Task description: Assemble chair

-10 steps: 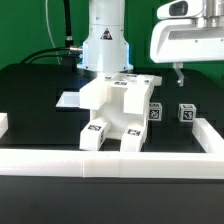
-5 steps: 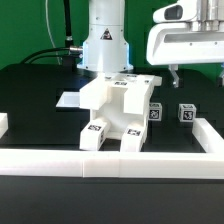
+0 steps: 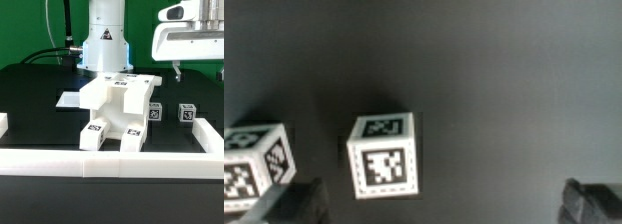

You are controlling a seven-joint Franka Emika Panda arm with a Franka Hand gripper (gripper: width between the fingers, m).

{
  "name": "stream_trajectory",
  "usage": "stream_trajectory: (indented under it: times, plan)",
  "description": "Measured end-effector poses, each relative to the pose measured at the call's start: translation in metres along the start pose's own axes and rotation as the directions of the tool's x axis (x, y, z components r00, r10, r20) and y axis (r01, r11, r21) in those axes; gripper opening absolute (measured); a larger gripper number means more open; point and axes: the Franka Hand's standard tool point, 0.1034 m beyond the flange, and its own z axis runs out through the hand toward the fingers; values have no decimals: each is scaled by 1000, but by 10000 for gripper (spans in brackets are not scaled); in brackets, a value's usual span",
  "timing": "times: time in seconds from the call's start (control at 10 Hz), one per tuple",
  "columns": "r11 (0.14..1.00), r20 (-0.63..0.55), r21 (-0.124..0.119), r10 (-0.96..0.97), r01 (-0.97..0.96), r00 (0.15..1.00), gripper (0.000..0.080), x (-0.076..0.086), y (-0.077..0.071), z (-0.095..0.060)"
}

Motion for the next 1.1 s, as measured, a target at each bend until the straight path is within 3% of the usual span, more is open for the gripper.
stream_trajectory:
  times: [0.4,0.5,0.9,1.1]
  plan:
    - [1000,2,-2,2,-2,1000,649,0,1,1]
    - [1000,16,-11,16,-16,1000,649,-11,4,5]
    - [999,20,-33,-12,13,1000,649,-35,29,16]
    - [997,16,-42,-69,70,997,649,-22,53,14]
